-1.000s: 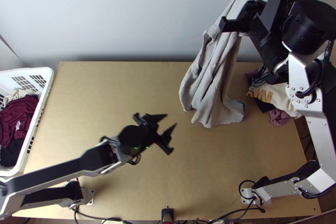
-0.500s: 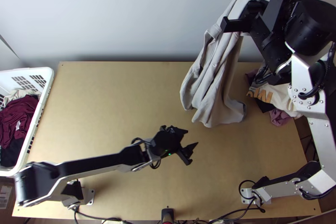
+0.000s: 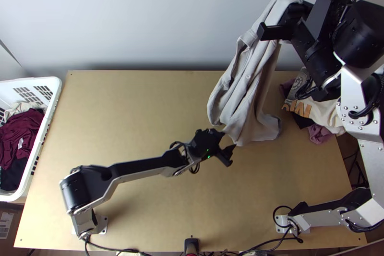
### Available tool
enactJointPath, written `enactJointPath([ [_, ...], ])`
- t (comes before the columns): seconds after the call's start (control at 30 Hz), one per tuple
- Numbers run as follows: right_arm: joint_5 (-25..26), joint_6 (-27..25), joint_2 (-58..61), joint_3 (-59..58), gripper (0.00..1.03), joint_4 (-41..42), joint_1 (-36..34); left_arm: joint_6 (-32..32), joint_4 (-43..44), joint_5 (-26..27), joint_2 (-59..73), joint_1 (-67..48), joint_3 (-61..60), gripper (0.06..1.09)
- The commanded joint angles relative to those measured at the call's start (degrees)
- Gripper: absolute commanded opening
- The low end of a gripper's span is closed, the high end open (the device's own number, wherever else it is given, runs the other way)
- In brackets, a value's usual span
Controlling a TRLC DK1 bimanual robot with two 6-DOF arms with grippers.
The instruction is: Fold the t-shirt
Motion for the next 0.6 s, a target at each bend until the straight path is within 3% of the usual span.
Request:
enactJointPath([
  [0.0, -0.1, -0.1, -1.1, -1.4, 0.03, -0.3, 0.2, -0.1, 2.9, -0.2, 7.0, 2.4, 5.6, 0.87],
  [0.1, -0.1, -0.6, -1.1, -1.6, 0.03, -0.2, 0.2, 0.3, 3.2, -0.9, 8.3, 2.7, 6.4, 0.86],
  [0.13, -0.1, -0.6, -1.1, -1.8, 0.03, -0.2, 0.2, 0.3, 3.2, -0.9, 8.5, 2.8, 6.6, 0.80],
  [0.17, -0.1, -0.6, -1.1, -2.1, 0.03, -0.3, 0.2, 0.1, 3.2, -0.8, 8.6, 3.0, 7.0, 0.62],
  [0.23, -0.1, -0.6, -1.2, -2.6, 0.03, -0.2, 0.2, -0.2, 3.2, -0.8, 8.3, 3.3, 7.3, 0.08],
  [0.37, 0.0, -0.6, -1.3, -4.0, 0.03, 0.0, -0.2, -0.1, 2.8, -0.8, 5.4, 4.1, 5.3, 0.10],
  [0.57, -0.1, -0.6, -2.5, -7.1, 0.03, 2.0, -2.3, 1.6, 1.7, -3.0, -10.4, 6.5, -3.3, 0.09],
])
